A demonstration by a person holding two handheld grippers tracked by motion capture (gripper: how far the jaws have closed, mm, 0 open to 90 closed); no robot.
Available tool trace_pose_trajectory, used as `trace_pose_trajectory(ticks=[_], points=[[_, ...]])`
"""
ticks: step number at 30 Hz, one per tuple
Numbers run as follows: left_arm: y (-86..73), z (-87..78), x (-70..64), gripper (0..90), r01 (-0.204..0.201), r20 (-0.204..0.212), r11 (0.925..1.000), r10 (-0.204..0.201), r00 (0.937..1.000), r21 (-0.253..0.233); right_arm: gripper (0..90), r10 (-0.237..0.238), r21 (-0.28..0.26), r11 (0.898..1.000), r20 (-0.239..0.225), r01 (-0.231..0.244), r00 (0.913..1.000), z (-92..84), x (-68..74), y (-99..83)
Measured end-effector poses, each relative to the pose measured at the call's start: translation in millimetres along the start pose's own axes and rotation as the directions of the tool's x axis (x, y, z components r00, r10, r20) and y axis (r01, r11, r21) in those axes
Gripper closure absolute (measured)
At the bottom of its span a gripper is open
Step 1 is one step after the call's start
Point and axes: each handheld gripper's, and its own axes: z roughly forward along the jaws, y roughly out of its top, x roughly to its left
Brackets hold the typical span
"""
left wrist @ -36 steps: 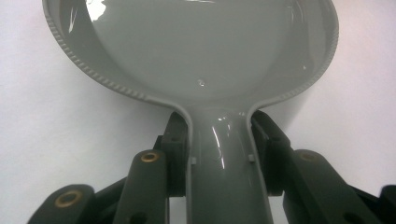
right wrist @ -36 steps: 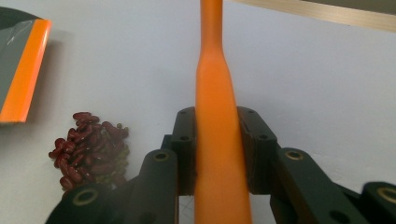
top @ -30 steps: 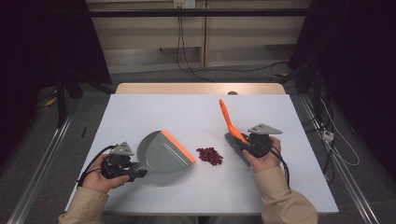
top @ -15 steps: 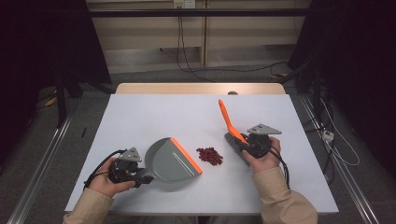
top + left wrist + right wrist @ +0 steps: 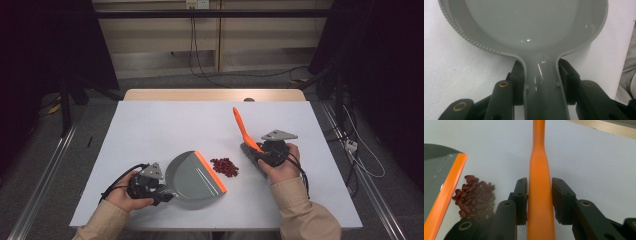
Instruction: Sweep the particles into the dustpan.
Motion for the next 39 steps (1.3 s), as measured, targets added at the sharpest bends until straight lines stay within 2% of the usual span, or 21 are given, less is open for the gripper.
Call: trace_pose_trajectory(ticks=[1,2,3,6,10,13,14,17,18,19,21,22,24,27,31,32,37,39], points=[[0.6,-0.8,1.2,62.8,-0.024,0.002,0.9996,0.024,0.9997,0.013,66.3,-0.003,0.004,1.0,0.003,0.003,1.0,0.0,0.4,1.5],[0.8,-0.5,1.1,62.8,-0.027,0.002,0.9995,0.027,0.9996,0.014,65.6,-0.008,0.013,1.0,-0.003,0.008,1.0,0.0,1.1,3.7],[0.9,1.4,-0.7,62.8,-0.006,0.003,1.0,0.006,1.0,-0.001,65.4,-0.008,0.023,1.0,-0.005,0.008,1.0,0.1,1.9,4.9],[2.2,3.5,-0.5,62.8,-0.026,0.005,0.9996,0.026,0.9996,0.012,65.7,-0.045,0.058,0.997,0.02,0.044,0.9988,-1.1,4.6,8.4],[3.7,5.7,0.0,62.8,-0.024,0.006,0.9997,0.024,0.9997,0.01,70.6,-0.059,0.093,0.994,0.032,0.055,0.9978,-1.2,5.8,8.5],[4.3,7.5,0.1,62.9,-0.001,0.007,1.0,0.001,1.0,-0.001,71.1,-0.044,0.083,0.996,0.038,0.041,0.9983,0.4,5.4,7.5],[4.8,7.1,1.3,62.9,-0.014,0.005,0.9998,0.014,0.9999,0.013,71.2,-0.046,0.079,0.996,0.031,0.043,0.9985,0.8,5.5,7.2],[4.5,8.3,1.3,62.7,0.001,0.008,0.9999,-0.001,1.0,0.01,71.5,-0.033,0.053,0.998,0.018,0.032,0.9993,2.5,8.4,5.2],[4.6,7.4,2.0,62.7,-0.008,0.009,0.9998,0.008,0.9999,0.016,71.6,-0.032,0.046,0.998,0.021,0.031,0.9993,2.9,9.1,4.7],[4.7,8.0,1.2,62.7,0.008,0.009,1.0,-0.008,0.9999,0.003,71.6,-0.026,0.039,0.999,0.019,0.025,0.9995,3.3,10.3,4.2],[4.6,7.9,1.7,62.6,-0.006,0.009,0.9999,0.006,0.9999,0.015,71.6,-0.025,0.037,0.999,0.022,0.024,0.9995,3.4,12.2,4.0],[4.4,8.4,1.3,62.5,0.005,0.009,1.0,-0.005,0.9999,0.008,71.6,-0.025,0.034,0.999,0.02,0.024,0.9995,3.5,13.2,3.6],[4.1,7.5,2.0,61.8,-0.004,0.015,0.9999,0.004,0.9999,0.012,71.6,-0.031,0.028,0.999,0.028,0.03,0.9991,3.8,15.9,3.1],[2.8,5.4,1.5,59.8,0.004,0.017,0.9999,-0.004,0.9999,0.01,71.6,-0.041,0.021,0.999,0.019,0.041,0.999,3.9,19.7,1.8],[0.4,2.2,2.0,52.3,0.022,-0.008,0.9998,-0.022,0.9997,0.004,71.6,-0.047,0.009,0.999,0.021,0.047,0.9987,4.4,24.8,0.3],[0.2,0.7,2.0,51.8,0.016,-0.014,0.9998,-0.016,0.9998,0.009,71.6,-0.047,0.007,0.999,0.022,0.046,0.9987,4.5,26.0,0.2],[1.6,-5.1,-1.6,51.6,0.024,-0.044,0.9997,-0.024,0.9987,0.006,71.5,-0.052,-0.003,0.999,0.013,0.052,0.9986,5.9,33.0,-0.1],[1.6,-4.8,-1.7,54.6,0.036,-0.035,0.9993,-0.035,0.9988,0.012,71.4,-0.052,-0.007,0.999,0.009,0.052,0.9986,6.4,35.8,-0.1]])
